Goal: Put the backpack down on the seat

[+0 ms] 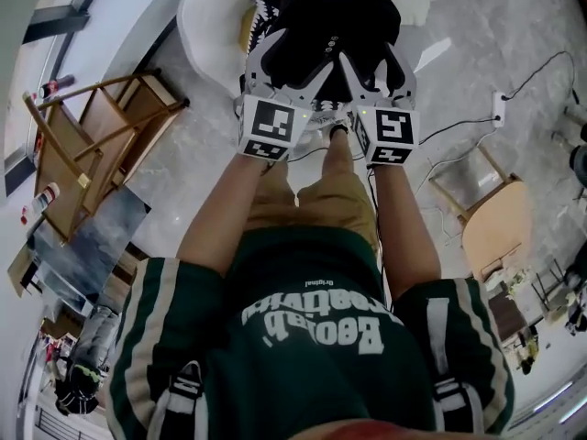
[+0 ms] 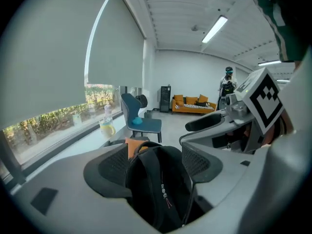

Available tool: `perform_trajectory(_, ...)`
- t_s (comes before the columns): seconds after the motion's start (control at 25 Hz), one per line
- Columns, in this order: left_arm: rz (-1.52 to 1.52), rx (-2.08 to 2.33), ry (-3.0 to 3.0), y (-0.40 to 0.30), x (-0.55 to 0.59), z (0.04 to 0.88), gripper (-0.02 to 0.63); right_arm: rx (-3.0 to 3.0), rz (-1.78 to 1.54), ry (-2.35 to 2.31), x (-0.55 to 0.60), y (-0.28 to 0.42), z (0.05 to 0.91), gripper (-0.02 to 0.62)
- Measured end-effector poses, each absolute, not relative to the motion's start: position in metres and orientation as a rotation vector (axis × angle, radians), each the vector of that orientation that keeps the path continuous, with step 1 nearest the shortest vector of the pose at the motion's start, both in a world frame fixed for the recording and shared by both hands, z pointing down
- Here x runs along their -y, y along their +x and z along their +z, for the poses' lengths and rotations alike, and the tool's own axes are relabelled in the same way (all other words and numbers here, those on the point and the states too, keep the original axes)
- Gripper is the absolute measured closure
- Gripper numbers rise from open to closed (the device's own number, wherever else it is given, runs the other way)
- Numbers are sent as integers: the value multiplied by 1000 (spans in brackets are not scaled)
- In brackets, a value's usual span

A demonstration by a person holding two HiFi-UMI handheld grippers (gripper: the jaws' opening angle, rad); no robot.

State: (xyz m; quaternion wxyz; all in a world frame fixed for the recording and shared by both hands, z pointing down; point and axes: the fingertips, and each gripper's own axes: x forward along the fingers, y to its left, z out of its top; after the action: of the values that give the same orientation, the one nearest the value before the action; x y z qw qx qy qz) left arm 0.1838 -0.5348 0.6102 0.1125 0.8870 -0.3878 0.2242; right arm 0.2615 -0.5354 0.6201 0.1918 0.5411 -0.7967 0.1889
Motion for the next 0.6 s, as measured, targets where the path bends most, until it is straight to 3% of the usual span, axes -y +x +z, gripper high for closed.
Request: perform_trajectory(0.6, 518, 1009, 2751, 150, 413, 451, 262, 2321, 362, 1571, 402, 224, 447, 318)
